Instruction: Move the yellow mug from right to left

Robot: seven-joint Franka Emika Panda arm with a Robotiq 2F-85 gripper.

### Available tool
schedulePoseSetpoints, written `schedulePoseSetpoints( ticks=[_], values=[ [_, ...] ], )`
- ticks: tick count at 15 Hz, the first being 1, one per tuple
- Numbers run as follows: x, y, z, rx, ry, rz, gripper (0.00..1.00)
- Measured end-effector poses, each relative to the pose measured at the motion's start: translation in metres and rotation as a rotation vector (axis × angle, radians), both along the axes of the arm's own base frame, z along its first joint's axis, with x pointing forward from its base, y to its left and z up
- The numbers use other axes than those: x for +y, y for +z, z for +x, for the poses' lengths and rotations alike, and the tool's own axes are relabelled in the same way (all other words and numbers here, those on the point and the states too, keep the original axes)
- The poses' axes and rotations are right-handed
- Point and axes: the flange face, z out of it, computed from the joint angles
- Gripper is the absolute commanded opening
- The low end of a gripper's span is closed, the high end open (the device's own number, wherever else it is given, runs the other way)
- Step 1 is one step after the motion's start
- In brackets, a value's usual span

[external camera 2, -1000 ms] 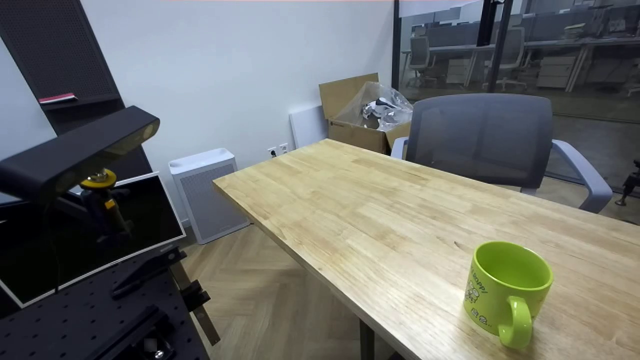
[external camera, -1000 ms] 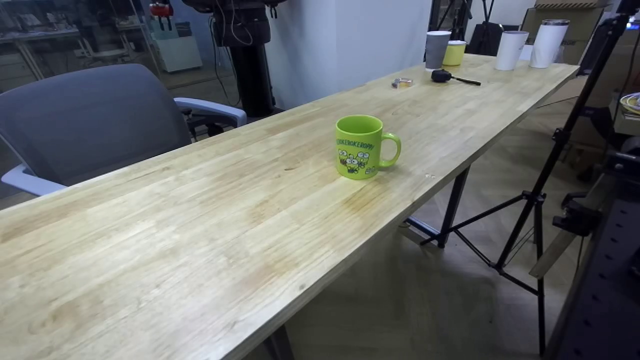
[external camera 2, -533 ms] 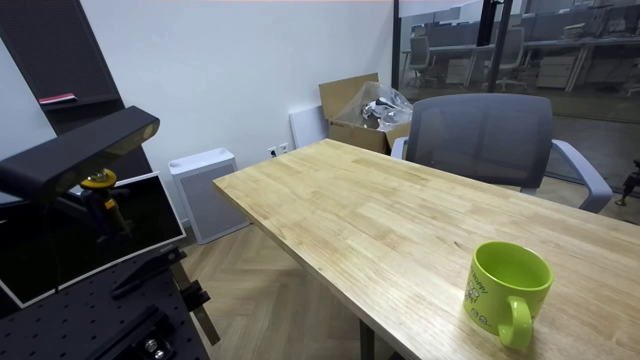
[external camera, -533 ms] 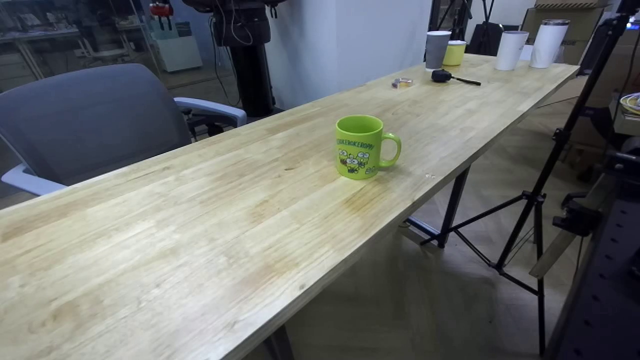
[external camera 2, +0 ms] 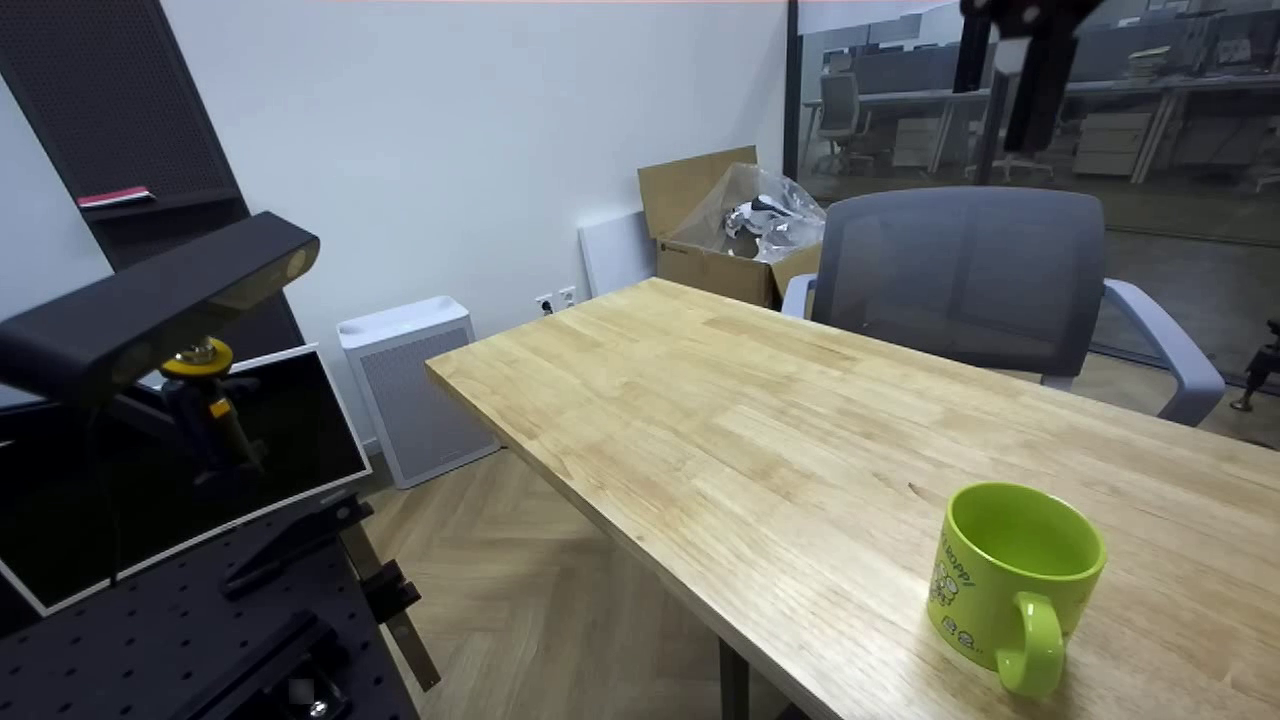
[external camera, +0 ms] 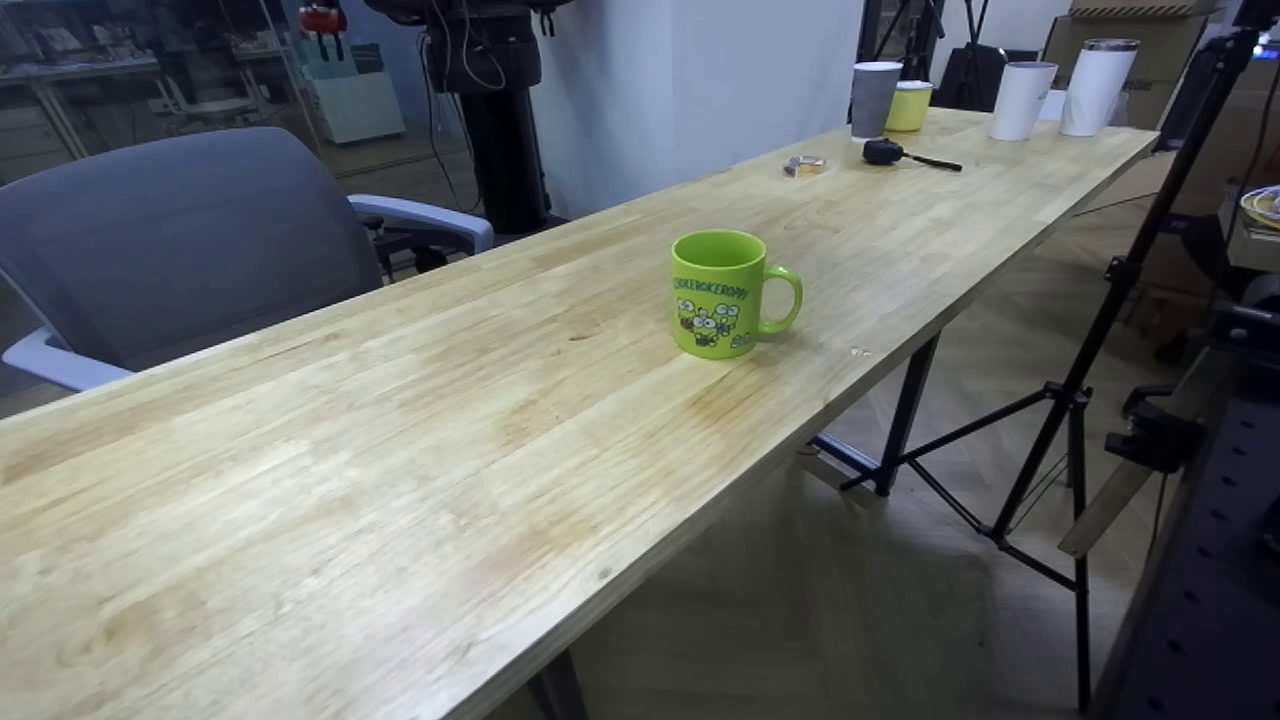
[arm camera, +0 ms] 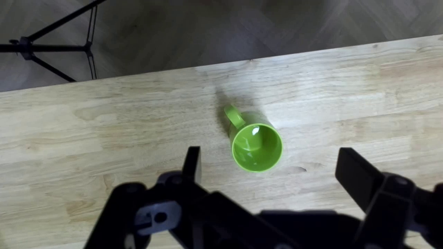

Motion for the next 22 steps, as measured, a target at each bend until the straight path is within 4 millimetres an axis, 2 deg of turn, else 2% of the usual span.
schedulePoseSetpoints(
  ticks=[2,18,22],
  values=[
    [0.000,-0.009,0.001,0.019,0.000,0.003,1.00],
    [0.000,-0.007,0.001,0.011,-0.003,0.006,1.00],
    [-0.003,-0.026,0.020,-0.044,-0.039,0.004,1.00]
  ],
)
